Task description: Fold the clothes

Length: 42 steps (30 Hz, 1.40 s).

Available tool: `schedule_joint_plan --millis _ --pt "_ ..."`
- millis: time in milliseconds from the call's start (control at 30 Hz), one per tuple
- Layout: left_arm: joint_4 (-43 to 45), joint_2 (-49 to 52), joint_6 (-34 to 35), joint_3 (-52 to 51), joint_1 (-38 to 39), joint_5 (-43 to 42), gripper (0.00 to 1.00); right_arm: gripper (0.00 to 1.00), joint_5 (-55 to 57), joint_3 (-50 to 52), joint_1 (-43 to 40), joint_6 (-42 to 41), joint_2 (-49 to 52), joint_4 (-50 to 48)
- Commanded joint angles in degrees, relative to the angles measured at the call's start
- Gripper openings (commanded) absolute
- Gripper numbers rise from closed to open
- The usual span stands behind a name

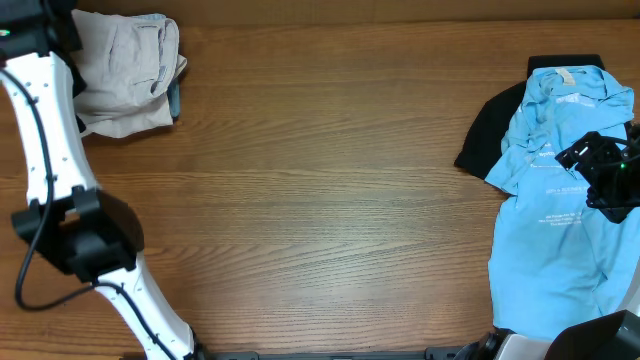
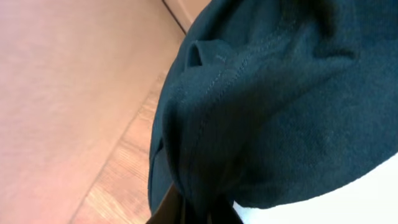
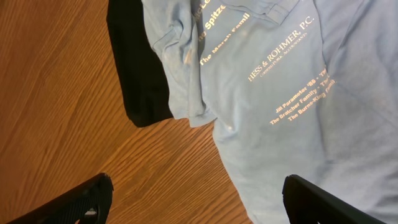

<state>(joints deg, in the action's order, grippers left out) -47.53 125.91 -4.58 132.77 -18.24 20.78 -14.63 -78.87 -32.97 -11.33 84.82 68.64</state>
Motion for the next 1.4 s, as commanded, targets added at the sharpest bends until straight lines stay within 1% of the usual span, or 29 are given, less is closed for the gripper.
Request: schedule_joint_plan --millis 0,167,233,300,333,367,400,433,500,533,667,767,867,967,1067,1167,1233,1367 --pt "3.2 4.5 0.7 1.3 0.8 -2.9 0.04 0.91 0.7 -1.3 -0.1 0.9 -0.7 0.0" --pt "4.1 8.9 0.5 1.3 2.7 -10.3 0.05 0.9 0.7 -1.3 -0.1 0.9 -0.7 0.0" --pt "4.5 10.1 0.5 1.3 3.8 -14.1 0.09 0.91 0.7 -1.3 -0.1 0.9 -0.7 0.0" --pt "5.2 11.2 0.5 1.3 5.0 -16.9 0.17 0.91 0.7 -1.3 -0.1 0.9 -0.7 0.0" --pt "5.7 11.5 0.5 1.3 5.7 -17.7 0.25 0.91 0.7 -1.3 -0.1 0.9 -0.7 0.0" --pt "6.1 11.8 0.5 1.3 6.3 -17.9 0.37 0.91 0.7 -1.3 -0.1 0.9 -0.7 0.0" --pt "6.3 11.9 0.5 1.3 6.9 -17.8 0.59 0.91 0.7 -1.3 -0.1 0.9 -0.7 0.0" --pt "6.8 11.9 0.5 1.3 7.5 -17.6 0.77 0.91 0.7 -1.3 -0.1 0.9 -0.7 -0.2" --pt "7.8 11.8 0.9 1.4 8.4 -17.7 0.96 0.91 0.7 -1.3 -0.1 0.9 -0.7 -0.5" --pt "8.0 11.7 1.0 1.9 8.8 -17.7 1.0 0.91 0.7 -1.3 -0.1 0.9 -0.7 -0.8" --pt "5.5 10.7 1.9 5.4 9.7 -17.7 1.0 0.91 0.6 -1.4 -0.1 0.9 -0.7 -2.3" --pt "0.4 9.0 2.8 10.5 9.9 -17.9 1.0 0.91 0.6 -1.4 -0.1 0.9 -0.7 -3.1" --pt "-6.9 7.1 3.8 17.1 10.1 -18.2 1.0 0.92 0.5 -1.6 -0.1 1.2 -0.7 -3.6" --pt "-13.0 4.6 3.8 22.0 10.5 -21.0 1.0 0.92 -0.4 -2.4 0.0 2.1 -0.7 -3.4" --pt "-17.4 1.1 3.8 24.7 11.0 -23.5 1.0 0.92 -1.2 -4.4 0.9 3.1 -0.7 -2.0" --pt "-20.3 -3.0 3.8 25.5 11.6 -25.7 1.0 0.92 -1.8 -7.7 3.2 5.7 -1.1 0.5" --pt "-23.3 -6.2 3.7 25.5 12.2 -25.7 1.0 0.92 -1.1 -11.0 6.4 7.8 -2.5 3.0" --pt "-28.2 -8.3 3.7 25.5 12.3 -25.6 1.0 0.91 4.6 -14.7 13.1 8.4 -7.4 4.7"
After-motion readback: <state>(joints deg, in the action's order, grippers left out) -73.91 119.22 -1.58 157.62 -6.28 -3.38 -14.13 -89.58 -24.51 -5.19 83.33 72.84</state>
